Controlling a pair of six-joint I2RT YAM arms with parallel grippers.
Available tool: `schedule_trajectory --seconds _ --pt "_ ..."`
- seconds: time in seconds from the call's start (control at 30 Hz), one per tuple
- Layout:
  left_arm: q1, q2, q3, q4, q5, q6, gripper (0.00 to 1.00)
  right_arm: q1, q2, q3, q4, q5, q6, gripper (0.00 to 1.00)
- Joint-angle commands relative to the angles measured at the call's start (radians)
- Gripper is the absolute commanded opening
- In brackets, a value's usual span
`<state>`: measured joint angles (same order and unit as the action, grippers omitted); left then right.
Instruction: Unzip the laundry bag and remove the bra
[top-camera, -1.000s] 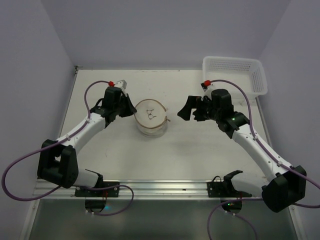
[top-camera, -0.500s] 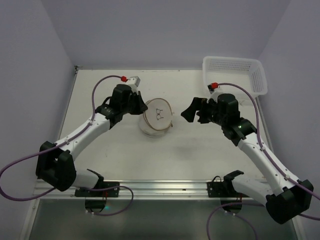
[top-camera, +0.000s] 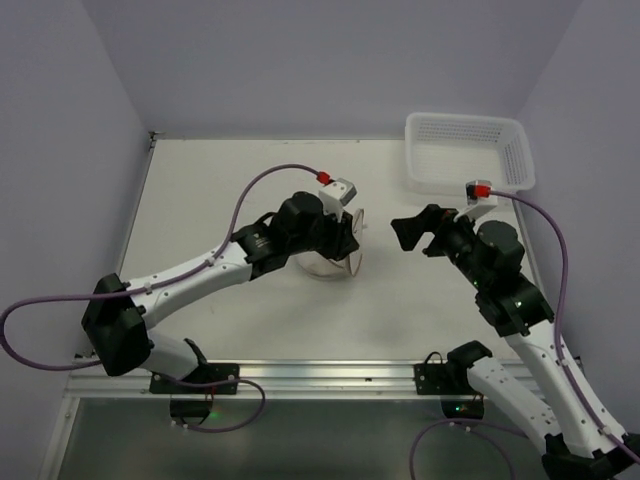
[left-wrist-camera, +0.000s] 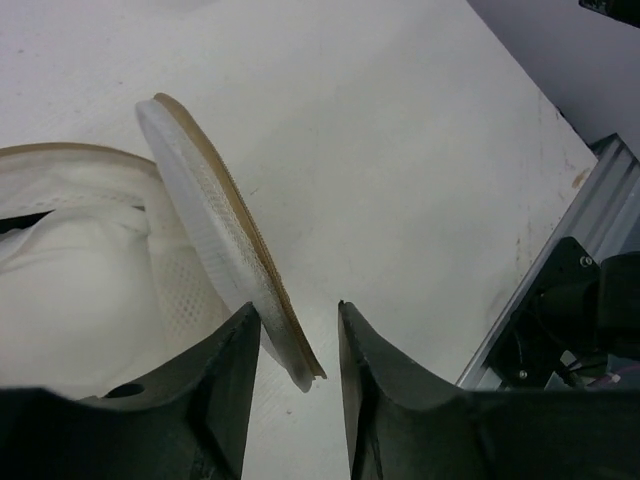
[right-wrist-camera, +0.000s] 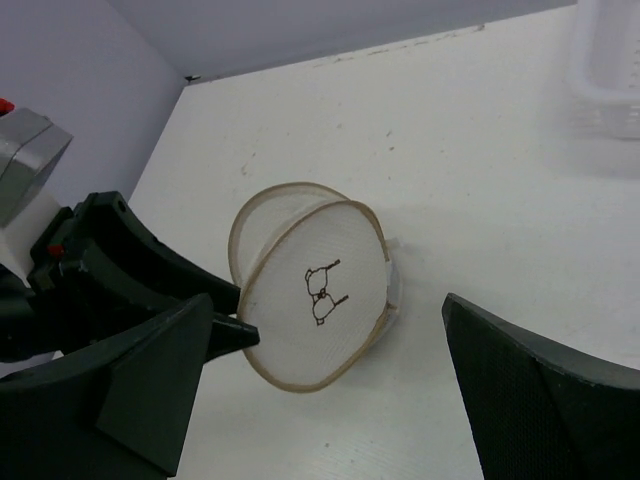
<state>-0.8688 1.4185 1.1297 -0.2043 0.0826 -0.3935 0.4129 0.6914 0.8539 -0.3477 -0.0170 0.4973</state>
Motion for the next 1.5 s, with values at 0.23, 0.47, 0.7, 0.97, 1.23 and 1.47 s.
schedule_trajectory --seconds 0.23,0.47,0.7,0.97,1.23,1.47 --pt "-0.209 0.318 0.228 0.144 0.114 0.061 0.61 -0.002 -0.22 -0.053 -0.03 0.267 0.006 0.99" --pt "-0.214 0.35 0.297 0.086 0.094 0.093 0.98 0.0 -0.241 -0.029 -0.042 0.296 0.01 0.99" --pt "-0.031 0.185 0.303 -0.047 -0.018 0.019 1.0 0.0 -0.086 0.03 -0.025 0.203 -0.003 0.99" --pt "0.137 0.04 0.156 -0.196 -0.178 -0.028 0.94 0.003 0.336 0.184 0.01 -0.078 -0.011 0.93" --pt "0.232 0.04 0.03 -0.162 -0.133 -0.073 0.85 0.112 0.657 0.318 0.064 -0.107 -0.04 0.89" --pt "0.266 0.06 -0.022 -0.147 -0.112 -0.082 0.59 0.175 0.824 0.34 0.136 -0.132 -0.049 0.84"
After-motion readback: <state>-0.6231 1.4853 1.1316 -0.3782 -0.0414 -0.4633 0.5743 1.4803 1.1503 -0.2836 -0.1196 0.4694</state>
